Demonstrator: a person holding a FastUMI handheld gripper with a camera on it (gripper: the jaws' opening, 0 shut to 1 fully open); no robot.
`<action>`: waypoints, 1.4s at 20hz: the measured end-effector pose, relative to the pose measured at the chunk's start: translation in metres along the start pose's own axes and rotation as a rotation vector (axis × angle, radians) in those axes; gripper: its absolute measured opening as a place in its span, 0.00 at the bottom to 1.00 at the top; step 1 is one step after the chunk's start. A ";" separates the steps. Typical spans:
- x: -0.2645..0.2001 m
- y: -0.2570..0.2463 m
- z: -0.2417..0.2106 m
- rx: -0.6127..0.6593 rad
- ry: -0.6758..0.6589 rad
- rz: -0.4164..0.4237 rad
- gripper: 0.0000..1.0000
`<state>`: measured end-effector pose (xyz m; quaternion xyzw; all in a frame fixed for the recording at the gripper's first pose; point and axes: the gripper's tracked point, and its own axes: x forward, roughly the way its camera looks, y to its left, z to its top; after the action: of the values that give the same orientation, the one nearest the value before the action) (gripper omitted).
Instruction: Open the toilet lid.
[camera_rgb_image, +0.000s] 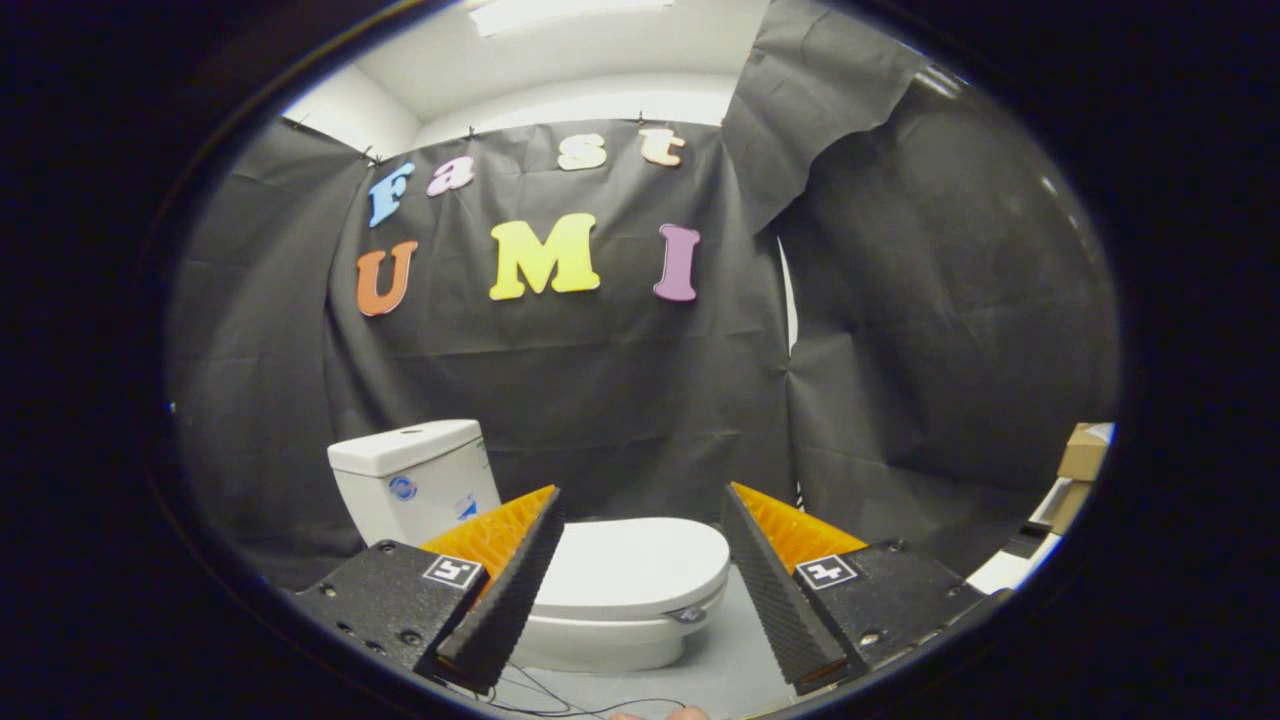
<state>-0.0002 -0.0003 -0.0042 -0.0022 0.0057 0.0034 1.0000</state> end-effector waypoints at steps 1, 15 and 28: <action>0.001 0.001 -0.002 0.003 0.007 0.003 0.99; 0.019 0.010 -0.024 -0.107 0.172 -0.012 0.99; 0.083 0.007 -0.098 0.095 0.497 0.026 0.99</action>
<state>0.0815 0.0066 -0.1031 0.0443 0.2516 0.0154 0.9667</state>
